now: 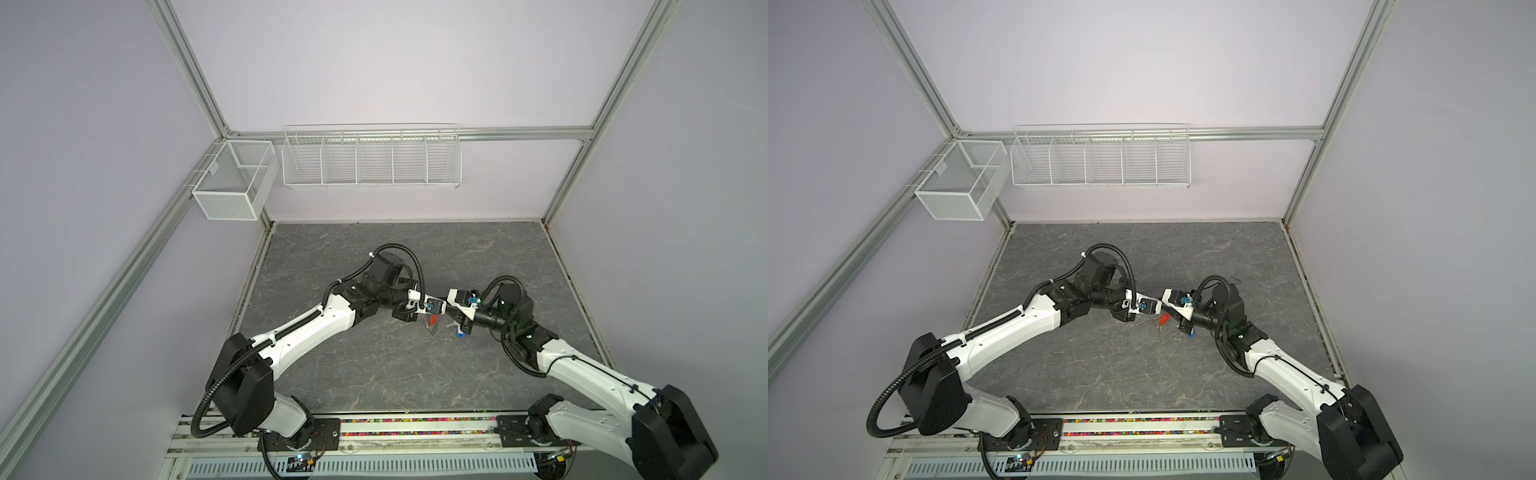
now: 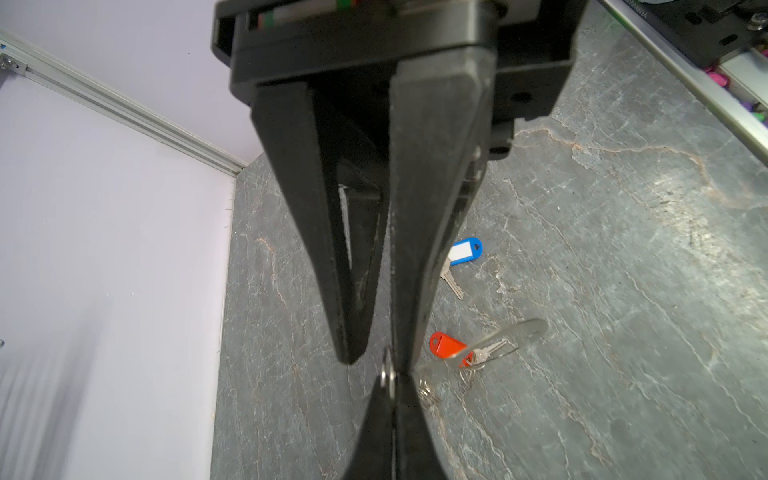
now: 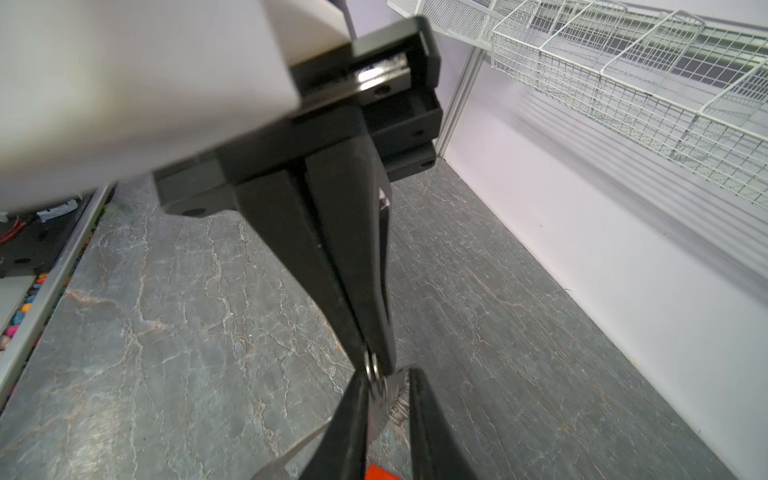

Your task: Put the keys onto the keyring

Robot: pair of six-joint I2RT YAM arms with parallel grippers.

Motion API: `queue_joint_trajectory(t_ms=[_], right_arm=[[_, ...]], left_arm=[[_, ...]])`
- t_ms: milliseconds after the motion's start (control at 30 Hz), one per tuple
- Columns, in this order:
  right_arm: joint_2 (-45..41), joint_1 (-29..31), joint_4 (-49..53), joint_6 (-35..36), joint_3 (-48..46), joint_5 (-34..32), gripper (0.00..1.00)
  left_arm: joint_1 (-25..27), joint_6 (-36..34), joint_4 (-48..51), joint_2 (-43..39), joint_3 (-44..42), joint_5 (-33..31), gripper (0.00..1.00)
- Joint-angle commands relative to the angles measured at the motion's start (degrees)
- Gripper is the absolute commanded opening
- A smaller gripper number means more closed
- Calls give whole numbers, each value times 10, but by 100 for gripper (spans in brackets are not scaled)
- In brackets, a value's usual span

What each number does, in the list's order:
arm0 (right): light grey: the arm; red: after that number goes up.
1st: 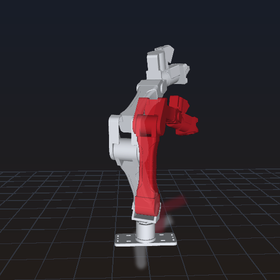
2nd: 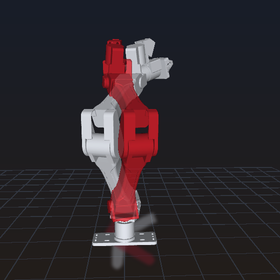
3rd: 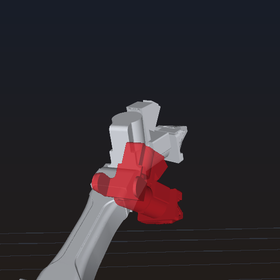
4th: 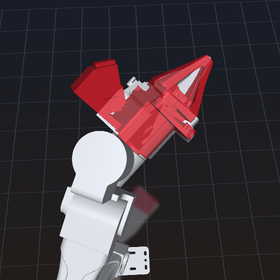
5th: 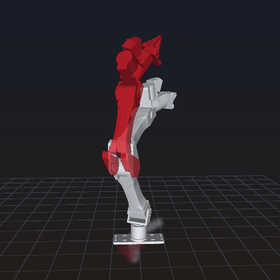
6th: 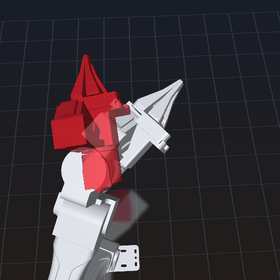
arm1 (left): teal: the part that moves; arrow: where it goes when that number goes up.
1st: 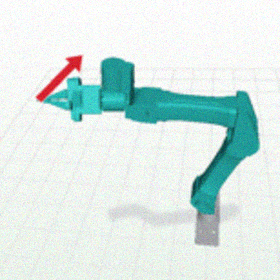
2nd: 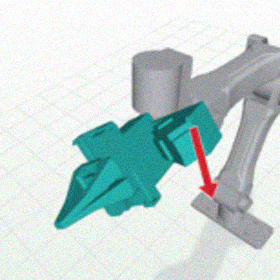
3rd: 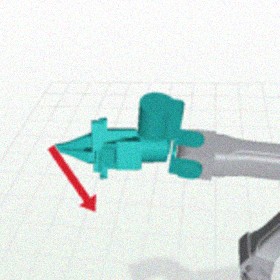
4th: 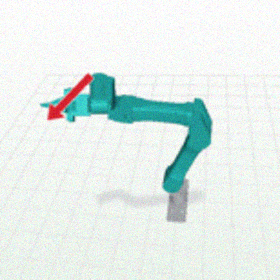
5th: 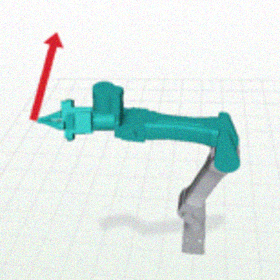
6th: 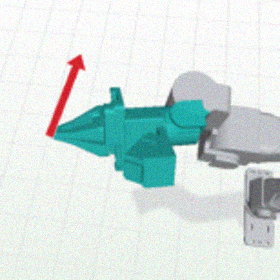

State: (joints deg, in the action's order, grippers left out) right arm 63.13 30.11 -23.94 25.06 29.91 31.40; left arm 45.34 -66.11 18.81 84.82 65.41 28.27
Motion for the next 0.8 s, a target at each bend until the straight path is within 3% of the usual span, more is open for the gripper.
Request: queue_joint_trajectory(t_ms=[0, 367, 400, 433, 500, 767], right_arm=[[3, 2, 0, 5, 16, 11, 17], [15, 3, 11, 13, 15, 7, 8], [13, 3, 6, 12, 12, 4, 8], [10, 3, -5, 9, 8, 1, 7], [6, 3, -24, 2, -1, -3, 7], [3, -2, -80, -20, -16, 17, 7]], left_arm=[[4, -17, 15, 5, 24, 8, 0], [4, 5, -4, -4, 14, 16, 0], [4, 27, -17, -7, 8, 8, 3], [2, 49, -27, -11, 0, -6, 16], [-10, 76, -56, -18, -23, 1, 26], [-66, 223, -229, -28, -130, 130, 31]])
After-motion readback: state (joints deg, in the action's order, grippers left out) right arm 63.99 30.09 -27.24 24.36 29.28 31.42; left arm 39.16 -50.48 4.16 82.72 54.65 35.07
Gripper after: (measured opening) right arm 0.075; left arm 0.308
